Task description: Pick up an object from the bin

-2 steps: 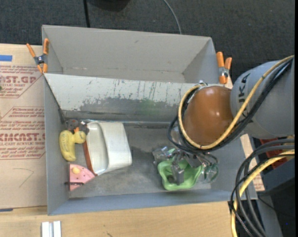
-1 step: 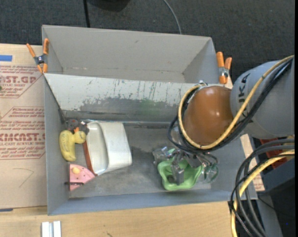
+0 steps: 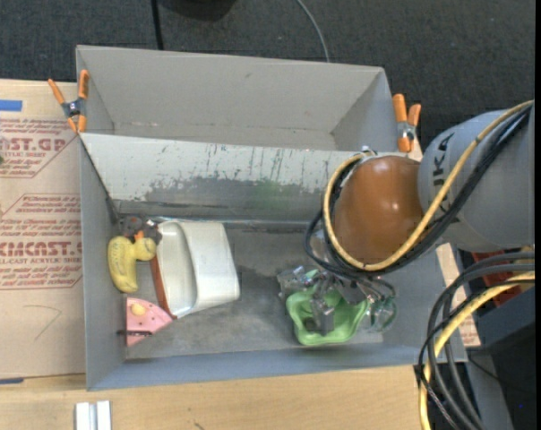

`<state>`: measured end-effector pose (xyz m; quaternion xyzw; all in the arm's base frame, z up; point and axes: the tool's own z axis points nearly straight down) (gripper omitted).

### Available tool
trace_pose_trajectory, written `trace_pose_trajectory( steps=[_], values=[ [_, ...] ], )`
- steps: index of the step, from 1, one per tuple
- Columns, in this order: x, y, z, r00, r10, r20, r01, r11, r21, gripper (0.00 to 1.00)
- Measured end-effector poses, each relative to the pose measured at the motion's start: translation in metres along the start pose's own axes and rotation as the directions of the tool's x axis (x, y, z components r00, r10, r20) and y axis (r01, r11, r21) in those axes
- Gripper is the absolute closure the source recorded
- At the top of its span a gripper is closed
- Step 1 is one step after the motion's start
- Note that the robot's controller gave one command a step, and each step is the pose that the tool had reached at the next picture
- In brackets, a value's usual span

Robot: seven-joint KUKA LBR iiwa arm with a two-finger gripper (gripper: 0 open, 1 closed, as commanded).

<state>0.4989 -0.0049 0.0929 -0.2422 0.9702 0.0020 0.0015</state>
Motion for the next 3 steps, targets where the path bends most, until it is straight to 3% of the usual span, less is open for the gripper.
trace_pose_trajectory(
  steps=[3],
  values=[
    [0.0000,0.0000,0.0000,1.000,0.000,0.000,0.000,1.000,0.000,1.00]
  ],
)
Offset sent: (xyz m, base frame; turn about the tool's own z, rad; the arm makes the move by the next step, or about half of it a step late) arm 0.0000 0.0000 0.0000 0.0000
